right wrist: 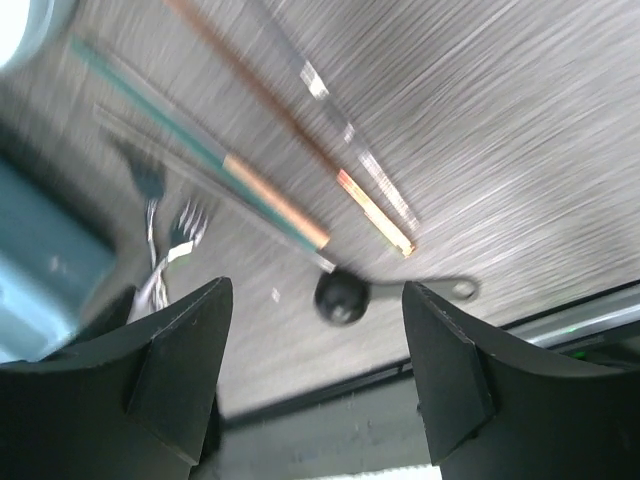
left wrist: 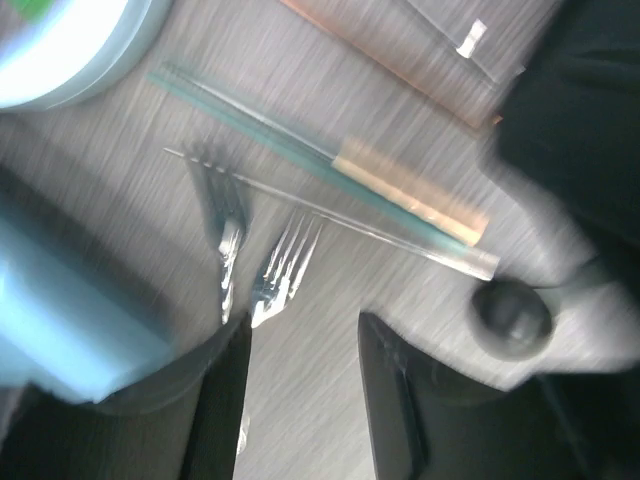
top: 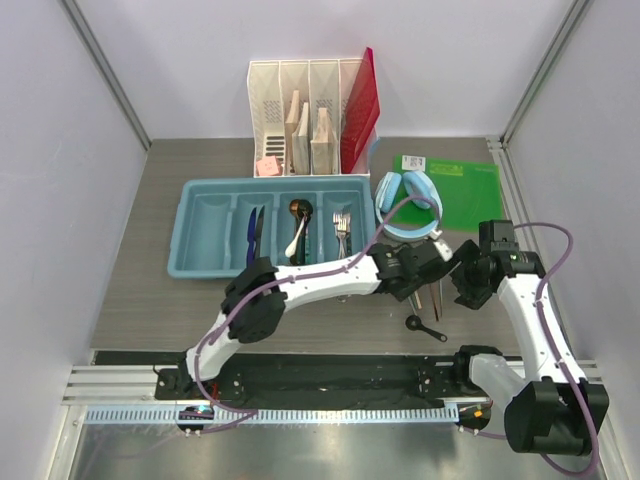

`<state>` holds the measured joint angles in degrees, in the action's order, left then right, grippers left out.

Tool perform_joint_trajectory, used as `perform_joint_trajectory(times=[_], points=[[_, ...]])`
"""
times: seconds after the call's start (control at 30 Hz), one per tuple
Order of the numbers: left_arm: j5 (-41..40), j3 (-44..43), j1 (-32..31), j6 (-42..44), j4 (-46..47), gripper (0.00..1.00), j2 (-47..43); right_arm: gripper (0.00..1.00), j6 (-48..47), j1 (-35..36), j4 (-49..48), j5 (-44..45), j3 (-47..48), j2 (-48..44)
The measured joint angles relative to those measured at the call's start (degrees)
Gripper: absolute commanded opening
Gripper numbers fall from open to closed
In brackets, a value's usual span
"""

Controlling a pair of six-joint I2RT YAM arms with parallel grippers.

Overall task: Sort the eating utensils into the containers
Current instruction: Move the storage box to the center of the board, then pick up the fork at the center of the board.

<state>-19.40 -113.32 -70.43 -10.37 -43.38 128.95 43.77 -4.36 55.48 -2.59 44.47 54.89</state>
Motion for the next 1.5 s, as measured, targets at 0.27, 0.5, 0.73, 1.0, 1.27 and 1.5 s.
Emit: perform_joint_trajectory(times=[0.27,0.5,0.73,1.0,1.27,1.5], points=[[3.98,20.59,4.59,-5.60,-0.15,0.48,-12.39,0.75,-3.43,0.50,-1.01,-4.70,4.37,1.99],[4.11,23.17,5.51,-7.06,0.57,0.49,-22.40,0.75,-4.50,0.48,-1.70,-6.16,5.05,4.37],[6.47,16.52,5.84,-7.02,2.16,0.50,-25.59,0.74,-4.79,0.48,-2.69,-7.93,4.28,4.37],[3.96,15.21,7.08,-9.16,4.22,0.53,-32.13,0.75,-3.96,5.27,-6.23,-15.08,0.20,6.56],[-3.87,23.87,12.61,-13.53,5.31,0.54,-46.53,0.75,2.69,14.01,-12.59,-17.42,-0.09,11.21],[-6.49,30.34,13.55,-16.55,4.28,0.54,-48.83,0.74,10.34,16.33,-17.81,-19.74,-0.09,23.39]])
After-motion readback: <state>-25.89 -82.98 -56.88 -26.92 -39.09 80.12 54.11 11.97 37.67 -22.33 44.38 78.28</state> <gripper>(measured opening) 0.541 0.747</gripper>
